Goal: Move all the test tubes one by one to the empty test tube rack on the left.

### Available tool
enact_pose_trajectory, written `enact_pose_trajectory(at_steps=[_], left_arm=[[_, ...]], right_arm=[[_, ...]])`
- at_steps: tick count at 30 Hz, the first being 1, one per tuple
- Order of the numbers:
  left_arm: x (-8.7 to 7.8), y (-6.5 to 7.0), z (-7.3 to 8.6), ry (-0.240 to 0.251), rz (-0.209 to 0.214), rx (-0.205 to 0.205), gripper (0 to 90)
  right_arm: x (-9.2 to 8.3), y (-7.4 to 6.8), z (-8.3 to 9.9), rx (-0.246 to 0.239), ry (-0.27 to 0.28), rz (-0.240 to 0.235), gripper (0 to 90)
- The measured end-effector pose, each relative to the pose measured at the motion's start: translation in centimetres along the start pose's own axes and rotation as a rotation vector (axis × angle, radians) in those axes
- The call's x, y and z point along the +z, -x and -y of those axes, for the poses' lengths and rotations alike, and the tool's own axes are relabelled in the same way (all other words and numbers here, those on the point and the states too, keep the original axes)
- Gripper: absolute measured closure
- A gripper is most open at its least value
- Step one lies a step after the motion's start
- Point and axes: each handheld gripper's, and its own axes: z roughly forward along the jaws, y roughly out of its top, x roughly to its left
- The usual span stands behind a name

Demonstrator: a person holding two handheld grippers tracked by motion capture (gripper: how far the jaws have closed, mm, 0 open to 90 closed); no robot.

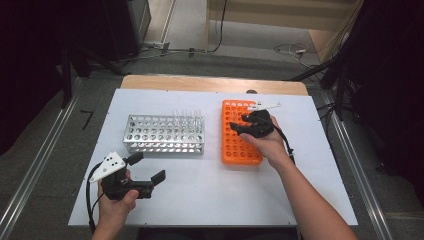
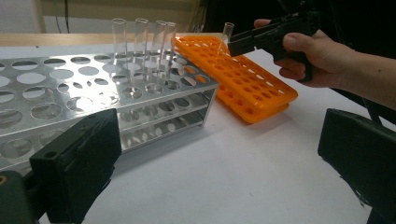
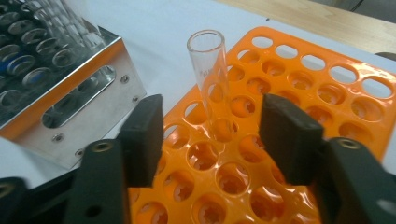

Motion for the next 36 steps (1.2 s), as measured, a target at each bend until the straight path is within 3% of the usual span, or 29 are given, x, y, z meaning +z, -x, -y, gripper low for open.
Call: enact_pose_trajectory(at_steps=[6,16,21,26,36], left_arm=[[0.1,-0.1,0.1,0.0,0.006,-0.012,0.0],[0.2,-0.3,0.0,0.004,0.008,-0.02,0.0],[0.4,-0.4,0.1,-0.003,0.008,-0.019,0.0],[0.4,-0.4,0.1,-0.003,0.003,-0.017,0.0],[0.7,0.0,0.1,-0.012,0.013,-0.007,0.0]], right_arm=[[1.3,0.1,-0.1,-0.007,-0.05,0.051,58.8],[2.5,-0.1,-0.5,-0.051,-0.06,0.054,65.0],[2.9,-0.3,-0.7,-0.062,-0.053,0.081,73.2],[2.7,-0.2,-0.7,-0.065,-0.039,0.065,73.8],[0.5,-0.2,-1.1,-0.055,0.049,0.063,73.9]])
